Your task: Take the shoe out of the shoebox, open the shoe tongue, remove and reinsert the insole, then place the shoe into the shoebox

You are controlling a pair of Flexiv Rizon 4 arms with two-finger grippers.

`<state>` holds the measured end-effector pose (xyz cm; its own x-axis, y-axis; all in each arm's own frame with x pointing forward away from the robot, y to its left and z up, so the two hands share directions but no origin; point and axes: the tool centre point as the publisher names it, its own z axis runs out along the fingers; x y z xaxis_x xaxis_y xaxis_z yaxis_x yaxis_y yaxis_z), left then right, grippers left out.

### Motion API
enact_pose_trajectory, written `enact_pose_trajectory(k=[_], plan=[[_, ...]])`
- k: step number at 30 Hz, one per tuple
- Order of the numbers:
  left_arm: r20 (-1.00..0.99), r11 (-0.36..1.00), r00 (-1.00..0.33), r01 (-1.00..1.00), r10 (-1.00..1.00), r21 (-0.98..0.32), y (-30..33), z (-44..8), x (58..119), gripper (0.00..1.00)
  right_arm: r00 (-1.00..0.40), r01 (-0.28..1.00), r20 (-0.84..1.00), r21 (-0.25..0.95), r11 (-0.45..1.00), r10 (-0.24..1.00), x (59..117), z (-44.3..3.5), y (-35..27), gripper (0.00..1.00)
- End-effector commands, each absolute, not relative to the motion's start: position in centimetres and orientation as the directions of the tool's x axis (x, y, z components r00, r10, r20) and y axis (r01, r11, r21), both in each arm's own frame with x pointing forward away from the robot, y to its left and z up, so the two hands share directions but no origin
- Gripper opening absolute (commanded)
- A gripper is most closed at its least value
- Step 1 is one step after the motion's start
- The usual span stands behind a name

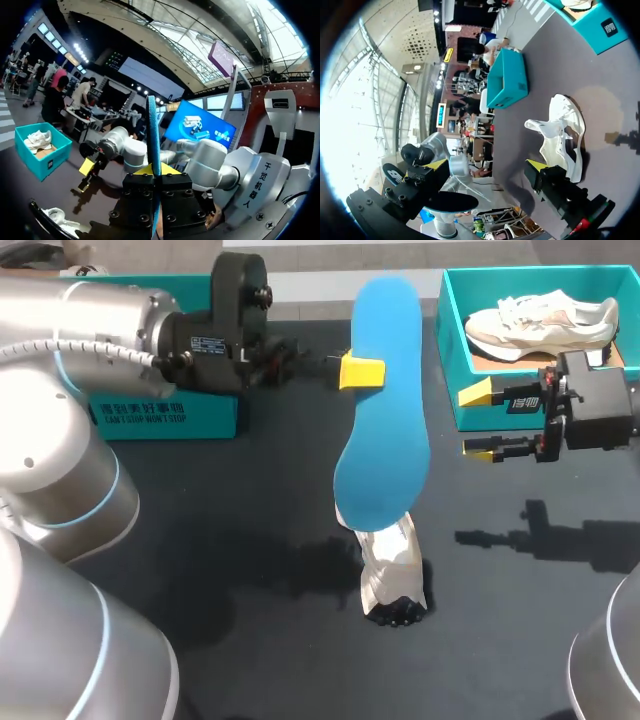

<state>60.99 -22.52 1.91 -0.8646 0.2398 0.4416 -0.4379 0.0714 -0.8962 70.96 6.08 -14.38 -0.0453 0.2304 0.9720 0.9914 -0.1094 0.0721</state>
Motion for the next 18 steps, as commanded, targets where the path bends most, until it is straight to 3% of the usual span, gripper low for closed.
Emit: enact_pose_trajectory(k=[1, 18], plan=[[-0.442, -0.078, -0.856, 0.438, 0.267, -0.896, -22.70, 1.64, 61.17, 0.00, -0.044, 0.991, 0.972, 0.072, -0.112, 0.232, 70.95, -14.38, 6.24, 1.00], [-0.381, -0.060, -0.902, 0.377, 0.202, -0.924, -22.47, 1.00, 60.62, 0.00, -0.044, 0.991, 0.972, 0.072, -0.112, 0.232, 70.95, -14.38, 6.24, 1.00]])
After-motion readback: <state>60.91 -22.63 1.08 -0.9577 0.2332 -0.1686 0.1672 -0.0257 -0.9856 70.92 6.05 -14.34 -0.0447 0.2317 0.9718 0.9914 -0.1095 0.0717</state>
